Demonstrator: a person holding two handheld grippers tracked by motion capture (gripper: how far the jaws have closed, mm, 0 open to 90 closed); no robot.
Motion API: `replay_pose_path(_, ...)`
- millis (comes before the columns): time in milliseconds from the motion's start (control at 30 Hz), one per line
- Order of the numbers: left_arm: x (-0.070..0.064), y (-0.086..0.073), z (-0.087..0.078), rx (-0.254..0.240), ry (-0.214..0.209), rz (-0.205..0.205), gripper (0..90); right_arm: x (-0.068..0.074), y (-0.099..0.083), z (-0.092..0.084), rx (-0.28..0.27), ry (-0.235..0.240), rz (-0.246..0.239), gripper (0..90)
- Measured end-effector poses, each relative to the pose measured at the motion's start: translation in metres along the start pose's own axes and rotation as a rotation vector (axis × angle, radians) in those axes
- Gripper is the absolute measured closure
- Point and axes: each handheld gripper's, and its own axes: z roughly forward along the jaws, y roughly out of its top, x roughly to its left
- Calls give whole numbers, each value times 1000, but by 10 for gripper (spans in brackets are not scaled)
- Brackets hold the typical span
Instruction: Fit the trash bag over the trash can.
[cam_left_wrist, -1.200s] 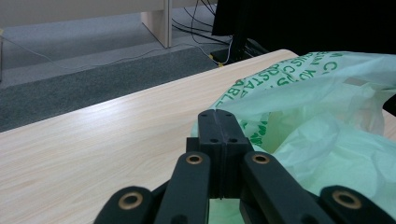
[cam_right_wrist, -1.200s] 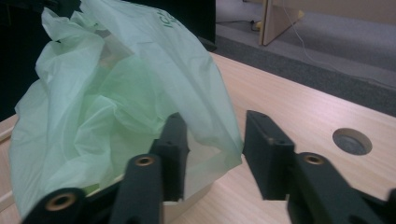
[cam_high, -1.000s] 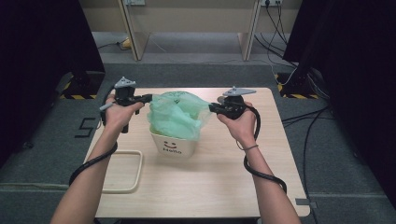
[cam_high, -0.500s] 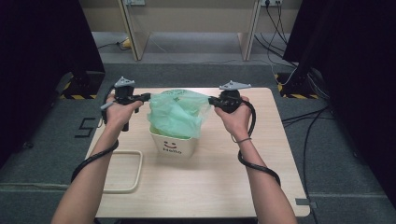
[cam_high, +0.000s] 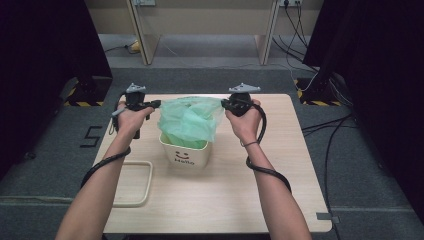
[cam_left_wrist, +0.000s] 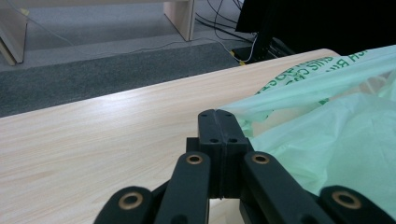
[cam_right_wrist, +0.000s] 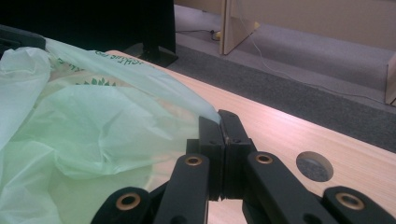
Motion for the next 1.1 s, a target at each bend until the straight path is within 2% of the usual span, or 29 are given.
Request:
replay_pose_path(267, 6, -4, 11, 41, 22, -17, 899, -3, -6, 10, 36, -10, 18, 891)
replay_pose_path(600, 7, -7, 18, 63, 45, 8, 899, 1, -10, 16, 61, -33, 8, 897)
replay_pose_path(733, 8, -9, 22, 80, 52, 11, 899, 3, -13, 18, 61, -40, 20, 896)
replay_pose_path(1100, 8, -11, 26, 96, 58, 17, 899, 5, -17, 23, 79, -63, 9, 900)
